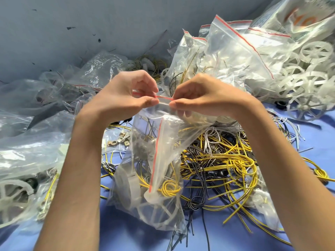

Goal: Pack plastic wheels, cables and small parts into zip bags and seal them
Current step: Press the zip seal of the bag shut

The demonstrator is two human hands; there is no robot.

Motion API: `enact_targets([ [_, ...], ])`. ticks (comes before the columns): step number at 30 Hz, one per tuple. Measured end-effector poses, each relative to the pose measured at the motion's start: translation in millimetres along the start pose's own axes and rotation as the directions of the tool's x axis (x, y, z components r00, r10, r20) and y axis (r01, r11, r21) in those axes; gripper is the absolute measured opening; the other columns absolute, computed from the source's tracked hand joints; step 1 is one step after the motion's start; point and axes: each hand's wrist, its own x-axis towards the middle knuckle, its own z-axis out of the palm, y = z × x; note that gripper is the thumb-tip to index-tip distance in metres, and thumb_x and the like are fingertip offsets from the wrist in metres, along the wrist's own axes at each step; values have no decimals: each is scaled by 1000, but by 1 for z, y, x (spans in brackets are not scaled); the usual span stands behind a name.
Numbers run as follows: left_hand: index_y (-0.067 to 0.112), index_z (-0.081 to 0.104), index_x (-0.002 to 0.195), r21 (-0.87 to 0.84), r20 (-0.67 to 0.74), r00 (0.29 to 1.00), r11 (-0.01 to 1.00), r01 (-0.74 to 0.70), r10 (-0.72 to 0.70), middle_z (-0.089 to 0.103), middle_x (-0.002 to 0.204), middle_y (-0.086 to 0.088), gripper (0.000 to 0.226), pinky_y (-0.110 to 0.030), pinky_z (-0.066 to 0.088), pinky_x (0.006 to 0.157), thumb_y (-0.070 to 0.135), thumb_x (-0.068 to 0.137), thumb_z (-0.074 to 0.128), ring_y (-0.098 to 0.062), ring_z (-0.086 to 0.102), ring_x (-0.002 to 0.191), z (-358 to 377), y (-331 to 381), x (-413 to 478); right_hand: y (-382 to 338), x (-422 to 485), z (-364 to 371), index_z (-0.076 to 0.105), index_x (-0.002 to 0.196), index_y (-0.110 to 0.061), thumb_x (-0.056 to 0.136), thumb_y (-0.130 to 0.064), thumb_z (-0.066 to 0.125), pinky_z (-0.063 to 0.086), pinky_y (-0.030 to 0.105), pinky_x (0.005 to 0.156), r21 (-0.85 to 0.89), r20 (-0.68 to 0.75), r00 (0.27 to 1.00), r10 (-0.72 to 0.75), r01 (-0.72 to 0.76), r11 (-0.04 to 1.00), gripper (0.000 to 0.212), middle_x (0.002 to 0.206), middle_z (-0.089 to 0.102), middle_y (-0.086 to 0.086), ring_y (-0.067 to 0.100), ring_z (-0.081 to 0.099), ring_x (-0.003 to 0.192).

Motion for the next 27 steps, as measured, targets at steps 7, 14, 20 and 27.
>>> enact_targets([
  [7,26,56,86,27,-5,1000,1000,-6,6,64,76,9,29,-13,49,76,1,82,70,2,60,68,5,6,3,-2,1,0,66,71,-6,85,-8,63,32,14,47,-59,-58,997,-53,49,997,15,61,62,4,-1,46,51],
  [14,19,62,97,17,50,999,1000,-3,2,67,82,4,25,-19,52,85,8,78,75,-6,67,81,7,12,1,-3,2,3,70,79,-10,90,-18,62,45,30,57,-55,-68,997,-26,22,998,16,68,68,3,3,55,57],
  [20,15,62,92,9,55,998,1000,-19,19,70,83,-6,24,-21,50,78,17,74,77,-9,65,75,11,15,0,-5,3,3,70,83,-6,90,-11,60,45,35,59,-168,-53,998,-40,30,985,13,67,65,3,16,57,61],
  [27,18,61,92,-26,21,1000,1000,6,-6,70,77,4,29,-15,51,73,15,70,80,-10,66,75,7,13,1,-6,6,5,68,80,-7,89,-15,62,35,23,51,-207,-87,994,-65,46,977,13,66,62,7,6,45,54],
])
